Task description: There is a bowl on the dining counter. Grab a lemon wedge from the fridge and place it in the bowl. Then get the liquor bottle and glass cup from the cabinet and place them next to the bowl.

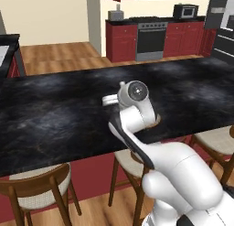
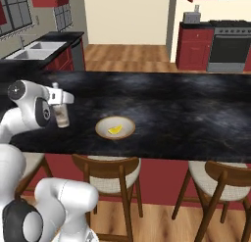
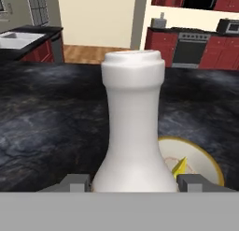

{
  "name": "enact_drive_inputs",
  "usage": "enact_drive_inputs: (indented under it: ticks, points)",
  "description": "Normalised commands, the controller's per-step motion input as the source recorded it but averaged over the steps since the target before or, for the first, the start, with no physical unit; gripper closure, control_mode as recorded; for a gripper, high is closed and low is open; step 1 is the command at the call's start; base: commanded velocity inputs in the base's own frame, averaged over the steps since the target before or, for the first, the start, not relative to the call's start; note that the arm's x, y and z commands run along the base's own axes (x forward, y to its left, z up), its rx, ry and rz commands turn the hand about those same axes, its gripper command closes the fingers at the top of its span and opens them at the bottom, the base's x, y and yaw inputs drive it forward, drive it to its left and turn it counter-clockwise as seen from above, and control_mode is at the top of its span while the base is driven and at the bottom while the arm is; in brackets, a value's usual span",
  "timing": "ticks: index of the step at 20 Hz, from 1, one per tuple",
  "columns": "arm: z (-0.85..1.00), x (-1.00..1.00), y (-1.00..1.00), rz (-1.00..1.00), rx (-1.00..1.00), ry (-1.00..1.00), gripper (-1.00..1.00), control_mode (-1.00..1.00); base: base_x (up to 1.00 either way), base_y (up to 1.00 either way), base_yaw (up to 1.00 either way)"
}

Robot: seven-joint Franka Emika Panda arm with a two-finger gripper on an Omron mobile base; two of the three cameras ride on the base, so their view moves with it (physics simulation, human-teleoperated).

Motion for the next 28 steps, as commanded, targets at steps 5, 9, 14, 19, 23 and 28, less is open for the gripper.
enact_drive_inputs:
  ticks: [5,9,14,19,23,28]
  points:
    - [-0.22,0.00,-0.28,0.02,0.02,-0.09,1.00,-1.00,0.00,0.00,0.00]
    - [-0.27,0.11,-0.06,0.00,0.02,0.00,1.00,-1.00,0.00,0.00,0.00]
    - [-0.23,0.19,0.00,0.00,0.00,0.00,1.00,-1.00,0.00,0.00,0.00]
    - [-0.21,0.24,0.00,0.00,0.00,0.00,1.00,-1.00,0.00,0.00,0.00]
    - [-0.28,0.13,0.00,0.00,0.01,0.00,1.00,-1.00,0.00,0.00,0.00]
    - [-0.24,0.15,0.00,0.00,0.03,0.00,1.00,-1.00,0.00,0.00,0.00]
